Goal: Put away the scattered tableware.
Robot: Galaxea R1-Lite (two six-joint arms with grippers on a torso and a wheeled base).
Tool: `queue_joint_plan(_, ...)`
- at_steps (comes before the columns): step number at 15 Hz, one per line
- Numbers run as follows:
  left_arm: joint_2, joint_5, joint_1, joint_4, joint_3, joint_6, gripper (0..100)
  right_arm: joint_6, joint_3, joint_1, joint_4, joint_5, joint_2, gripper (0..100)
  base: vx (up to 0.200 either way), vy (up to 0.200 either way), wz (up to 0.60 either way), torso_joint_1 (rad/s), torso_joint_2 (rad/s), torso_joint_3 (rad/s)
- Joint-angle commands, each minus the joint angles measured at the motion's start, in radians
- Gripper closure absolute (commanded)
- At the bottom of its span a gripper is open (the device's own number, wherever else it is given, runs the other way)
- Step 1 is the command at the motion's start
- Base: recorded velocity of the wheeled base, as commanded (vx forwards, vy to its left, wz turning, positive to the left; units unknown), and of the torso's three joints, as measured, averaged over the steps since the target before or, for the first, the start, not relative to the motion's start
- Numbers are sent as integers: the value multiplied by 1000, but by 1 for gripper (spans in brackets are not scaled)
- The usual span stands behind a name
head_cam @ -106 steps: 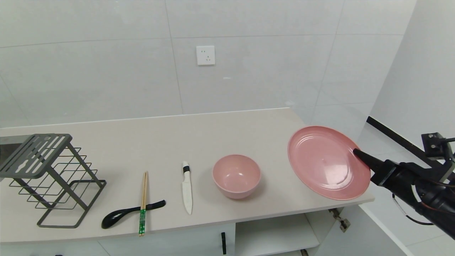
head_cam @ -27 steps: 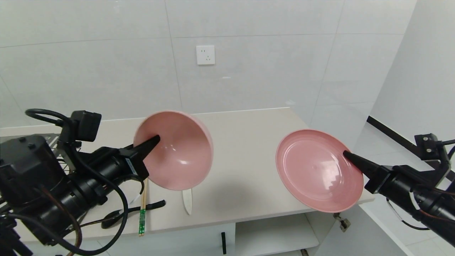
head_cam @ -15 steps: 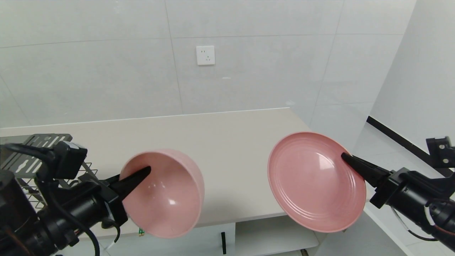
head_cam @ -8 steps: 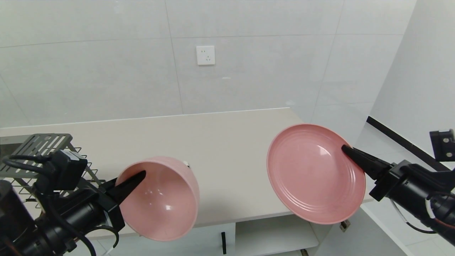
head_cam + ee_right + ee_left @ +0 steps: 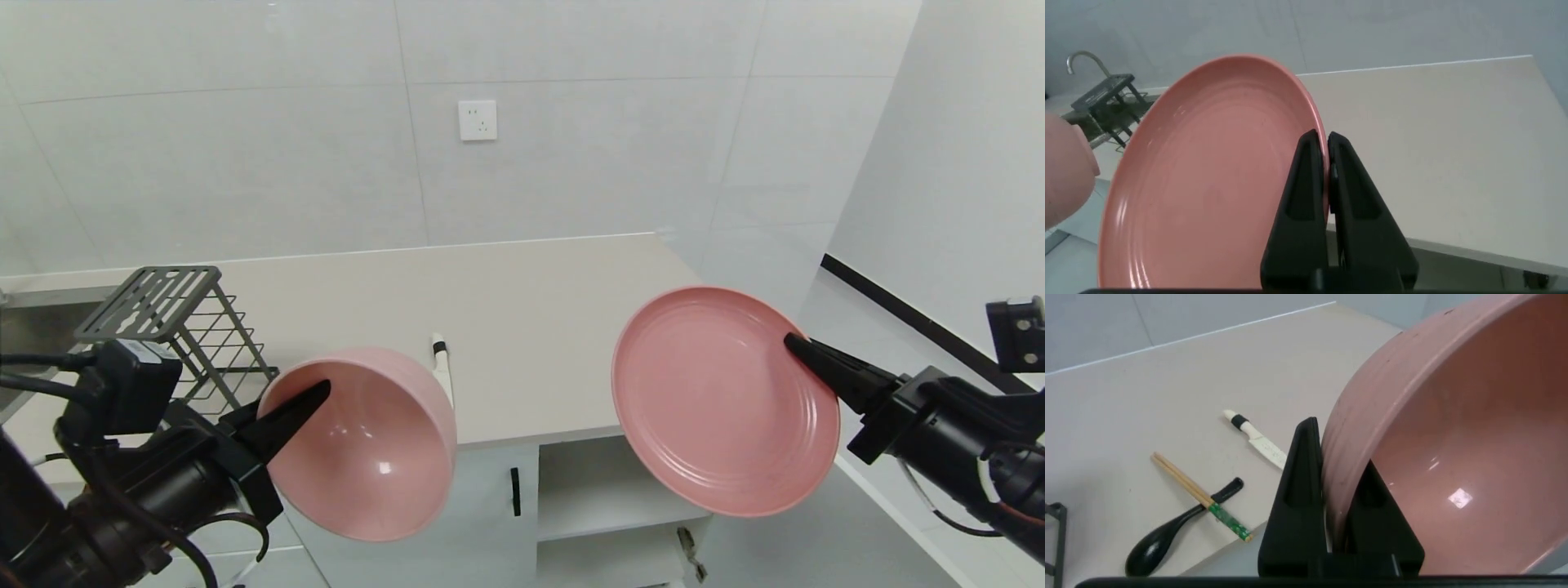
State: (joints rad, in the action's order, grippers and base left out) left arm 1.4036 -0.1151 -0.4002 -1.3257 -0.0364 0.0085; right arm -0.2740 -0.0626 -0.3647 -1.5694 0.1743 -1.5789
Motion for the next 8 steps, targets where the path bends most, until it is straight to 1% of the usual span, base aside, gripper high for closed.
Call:
queue_joint_plan(1,-2,0,0,-7,6,2,100,21,4,-3,-1,-1,-1,100,0,0,0,0,0,0)
queue_joint_plan(3,-22,-1,-8,-13,9,7,100,47,13,-11,-1,-1,2,100,0,0,0,-18,43,16)
queue_joint_plan(4,-34,-3,-9,-13,13,8,100,50,13,-17,-1,-1,2,100,0,0,0,-115,310,139)
queue_joint_plan(5,-38,-3,-9,-13,15,8,100,52,17,-19,-1,-1,0,100,0,0,0,-178,369,183)
queue_joint_plan(7,-35,-3,-11,-13,15,8,100,61,20,-19,-1,-1,0,100,0,0,0,-249,488,241)
queue_joint_plan(8,-34,-3,-12,-13,15,8,100,64,20,-19,-1,-1,0,100,0,0,0,-159,334,159)
